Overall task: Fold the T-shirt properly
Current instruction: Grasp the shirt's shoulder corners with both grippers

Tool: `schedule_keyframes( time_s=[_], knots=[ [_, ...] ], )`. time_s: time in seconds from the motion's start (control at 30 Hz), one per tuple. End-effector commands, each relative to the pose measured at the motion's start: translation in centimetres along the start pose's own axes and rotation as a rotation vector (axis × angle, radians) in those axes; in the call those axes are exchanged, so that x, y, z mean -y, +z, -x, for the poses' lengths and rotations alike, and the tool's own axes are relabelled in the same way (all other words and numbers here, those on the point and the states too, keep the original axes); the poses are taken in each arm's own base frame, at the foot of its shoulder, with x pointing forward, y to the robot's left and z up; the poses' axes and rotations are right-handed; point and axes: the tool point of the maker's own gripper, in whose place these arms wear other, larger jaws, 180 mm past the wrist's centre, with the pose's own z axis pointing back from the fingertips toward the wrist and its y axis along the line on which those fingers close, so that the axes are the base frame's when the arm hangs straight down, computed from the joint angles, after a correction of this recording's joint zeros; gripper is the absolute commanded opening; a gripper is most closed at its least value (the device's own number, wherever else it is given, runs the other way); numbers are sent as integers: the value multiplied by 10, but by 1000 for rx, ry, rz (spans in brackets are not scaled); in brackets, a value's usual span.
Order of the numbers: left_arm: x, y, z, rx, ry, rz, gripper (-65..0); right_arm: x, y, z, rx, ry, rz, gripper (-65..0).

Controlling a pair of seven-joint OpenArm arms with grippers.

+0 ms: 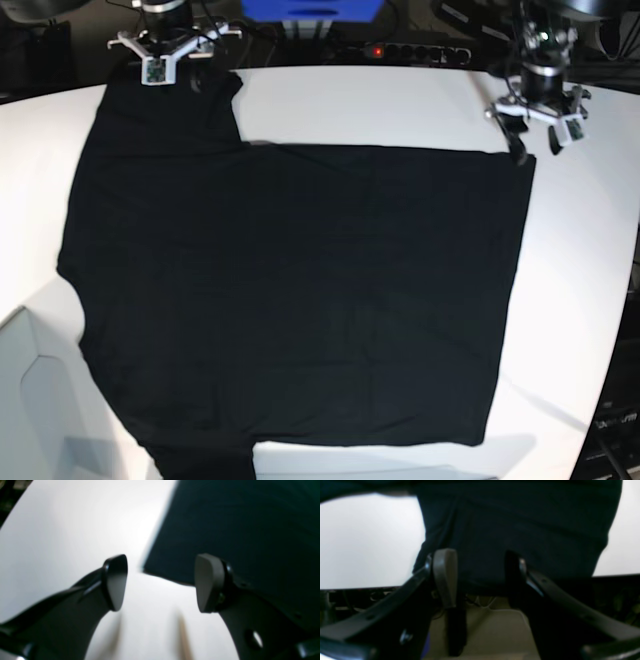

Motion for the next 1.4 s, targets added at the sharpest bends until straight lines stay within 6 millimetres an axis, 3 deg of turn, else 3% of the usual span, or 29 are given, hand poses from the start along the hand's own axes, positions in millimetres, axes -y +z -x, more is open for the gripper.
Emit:
schedule_keyframes(
  time_s=[0.0, 0.13, 0.3, 0.57, 0.77, 0.87, 1.1, 1.17, 1.23, 1.37],
  knots=[
    [-8, -6, -11, 24, 28, -18, -242, 1, 3, -7, 30, 16, -6, -341],
    [-21, -25, -3, -42, 139, -47, -242, 5, 1, -10, 40, 31, -3, -341],
    [-11, -43, 2, -65, 163, 1, -245, 5, -1, -13, 46, 31, -3, -337],
    [-14, -50, 24, -117, 175, 10, -256, 6, -1, -13, 47, 33, 1, -336],
    [-23, -51, 45, -167, 193, -15, -435, 24, -5, -21, 68, 43, 49, -335],
    [-11, -53, 49, -183, 187, 15, -507, 33, -4, -22, 72, 48, 73, -335],
    [12, -54, 55, -204, 164, 73, -520, 49, -5, -26, 81, 57, 116, -335],
    [12, -54, 55, -203, 166, 72, -555, 51, -4, -25, 80, 58, 120, -335],
    [12, -54, 54, -200, 171, 73, -644, 51, -4, -25, 80, 58, 120, -335],
    [10, -53, 54, -202, 171, 70, -647, 51, -4, -25, 80, 58, 120, -335]
  ],
)
